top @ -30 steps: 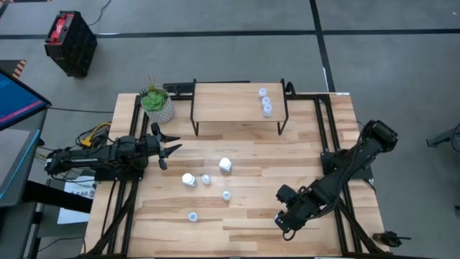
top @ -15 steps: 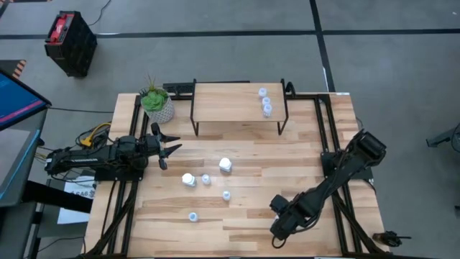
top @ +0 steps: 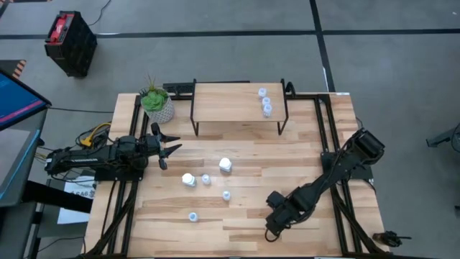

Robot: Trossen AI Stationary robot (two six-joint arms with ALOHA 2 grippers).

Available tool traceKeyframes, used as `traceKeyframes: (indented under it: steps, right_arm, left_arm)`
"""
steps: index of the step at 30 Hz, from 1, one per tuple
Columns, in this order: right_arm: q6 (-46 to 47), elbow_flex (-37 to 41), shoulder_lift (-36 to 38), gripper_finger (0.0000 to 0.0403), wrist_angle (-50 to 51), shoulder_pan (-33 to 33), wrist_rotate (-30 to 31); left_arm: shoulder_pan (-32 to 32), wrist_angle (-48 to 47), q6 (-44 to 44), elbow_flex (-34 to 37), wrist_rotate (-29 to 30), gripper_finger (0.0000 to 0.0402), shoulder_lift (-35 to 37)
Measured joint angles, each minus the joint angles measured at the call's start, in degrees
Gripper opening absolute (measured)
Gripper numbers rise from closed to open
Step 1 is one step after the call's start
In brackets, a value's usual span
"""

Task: Pick and place medicine bottles onto shelf by color
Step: Put the bottom white pill bottle on the shelf

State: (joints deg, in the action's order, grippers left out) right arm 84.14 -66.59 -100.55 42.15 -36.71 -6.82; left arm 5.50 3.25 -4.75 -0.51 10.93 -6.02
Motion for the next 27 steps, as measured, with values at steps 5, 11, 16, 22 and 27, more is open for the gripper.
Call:
traceKeyframes:
  steps: [5,11,16,22,27]
  right_arm:
    - [0.2,-0.1,0.1,0.017,-0.7,1.6,-3.7]
    - [-1.6,-2.6,0.1,0.0164,-0.1,6.4,-3.6]
    - [-14.0,-10.9,0.1,0.0164,2.1,13.2,-3.8]
    - [-33.0,-25.5,0.1,0.0177,5.1,23.3,-3.8]
    - [-50.1,-35.6,0.2,0.0165,5.7,32.7,-3.8]
  left_arm:
    - [0.0,0.0,0.0,0.0,0.0,0.0121,0.0]
    - [0.0,0.0,0.0,0.0,0.0,0.0121,0.0]
    - [0.0,0.0,0.0,0.0,0.0,0.0121,0.0]
    - [0.0,0.0,0.0,0.0,0.0,0.0121,0.0]
    - [0.0,0.0,-0.1,0.0,0.0,0.0121,0.0]
